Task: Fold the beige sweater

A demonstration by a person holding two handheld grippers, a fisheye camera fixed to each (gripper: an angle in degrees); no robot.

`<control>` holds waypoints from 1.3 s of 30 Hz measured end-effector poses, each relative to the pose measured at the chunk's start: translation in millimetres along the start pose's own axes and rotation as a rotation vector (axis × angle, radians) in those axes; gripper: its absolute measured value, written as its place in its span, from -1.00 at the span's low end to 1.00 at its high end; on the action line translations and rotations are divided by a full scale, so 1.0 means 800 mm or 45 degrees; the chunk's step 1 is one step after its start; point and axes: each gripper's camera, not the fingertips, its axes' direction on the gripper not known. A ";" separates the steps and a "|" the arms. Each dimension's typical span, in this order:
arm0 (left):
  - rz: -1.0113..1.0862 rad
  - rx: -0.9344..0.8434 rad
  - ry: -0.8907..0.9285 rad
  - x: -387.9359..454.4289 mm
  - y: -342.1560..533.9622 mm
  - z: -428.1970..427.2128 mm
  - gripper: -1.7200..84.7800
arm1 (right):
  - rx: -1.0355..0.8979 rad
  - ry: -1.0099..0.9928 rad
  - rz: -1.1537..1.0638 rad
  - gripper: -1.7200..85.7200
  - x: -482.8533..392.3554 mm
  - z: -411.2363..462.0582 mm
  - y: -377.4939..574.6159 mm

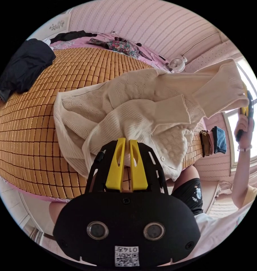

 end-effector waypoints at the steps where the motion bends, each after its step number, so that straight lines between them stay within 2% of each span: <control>1: 0.026 0.101 0.028 -0.004 0.007 -0.032 -0.95 | 0.024 0.047 -0.020 -0.92 -0.002 -0.018 -0.006; 5: 0.032 0.360 -0.008 -0.032 0.016 -0.127 -0.96 | 0.087 0.231 -0.042 -0.92 0.003 -0.073 -0.015; 10: -0.217 0.681 -0.035 -0.108 0.010 -0.231 -0.95 | 0.151 0.498 0.117 -0.92 0.031 -0.124 0.002; 13: -0.383 0.616 -0.021 -0.166 0.003 -0.223 -0.92 | 0.004 0.761 0.252 -0.91 0.061 -0.124 0.033; 17: -0.677 0.572 -0.005 -0.229 0.032 -0.197 -0.87 | -0.249 0.960 0.565 -0.88 0.111 -0.116 0.101; 20: -0.748 0.562 0.041 -0.245 0.051 -0.190 -0.85 | -0.246 1.211 0.652 -0.85 0.117 -0.127 0.122; 22: -0.673 0.482 0.054 -0.237 0.037 -0.180 -0.85 | -0.232 1.310 0.651 -0.84 0.116 -0.124 0.113; 24: -0.557 0.414 0.039 -0.221 0.008 -0.169 -0.84 | -0.280 1.341 0.532 -0.85 0.114 -0.096 0.089; 27: -0.317 0.264 -0.025 -0.177 -0.068 -0.134 -0.83 | -0.476 1.248 0.217 -0.87 0.112 0.004 0.035; 29: -0.154 0.186 -0.065 -0.144 -0.121 -0.103 -0.83 | -0.669 1.187 -0.021 -0.89 0.111 0.109 -0.003; 32: 0.079 0.043 -0.128 -0.091 -0.209 -0.029 -0.83 | -0.808 1.133 -0.276 -0.88 0.104 0.232 -0.036; 35: 0.185 -0.133 -0.080 -0.058 -0.280 0.056 -0.83 | -0.958 1.027 -0.365 -0.81 0.117 0.328 -0.055; 39: 0.331 -0.351 -0.319 -0.018 -0.325 0.157 -0.84 | -1.114 1.119 -0.366 -0.73 0.148 0.402 -0.063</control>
